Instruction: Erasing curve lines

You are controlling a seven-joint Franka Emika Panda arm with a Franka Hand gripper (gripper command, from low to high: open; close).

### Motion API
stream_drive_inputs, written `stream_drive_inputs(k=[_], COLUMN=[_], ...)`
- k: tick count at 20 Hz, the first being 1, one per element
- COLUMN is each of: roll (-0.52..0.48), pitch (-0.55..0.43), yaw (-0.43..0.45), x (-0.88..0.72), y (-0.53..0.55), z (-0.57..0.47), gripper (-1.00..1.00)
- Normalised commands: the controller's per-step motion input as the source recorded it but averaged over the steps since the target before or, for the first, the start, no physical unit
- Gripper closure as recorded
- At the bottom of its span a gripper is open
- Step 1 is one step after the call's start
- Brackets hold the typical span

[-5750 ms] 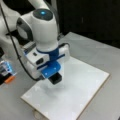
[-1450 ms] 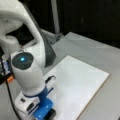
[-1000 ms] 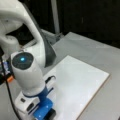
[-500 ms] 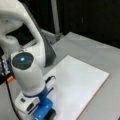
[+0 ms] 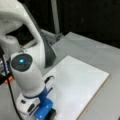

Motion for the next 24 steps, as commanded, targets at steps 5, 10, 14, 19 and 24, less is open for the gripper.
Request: stream_drive_inputs(k=[5, 10, 14, 19, 24], roll=[0.219, 0.216, 0.264, 0.244, 0.221], pitch=[0.066, 0.053, 0.037, 0.029, 0.025], yaw=[0.017, -0.009, -0.046, -0.011, 0.021], x=[0.15, 0.11, 0.07, 0.05, 0.04], y=[-0.21, -0.26, -0.23, -0.19, -0.13], z=[0.05, 0.04, 0.02, -0.02, -0.04], gripper=[1.0, 1.0, 1.0, 1.0, 1.0])
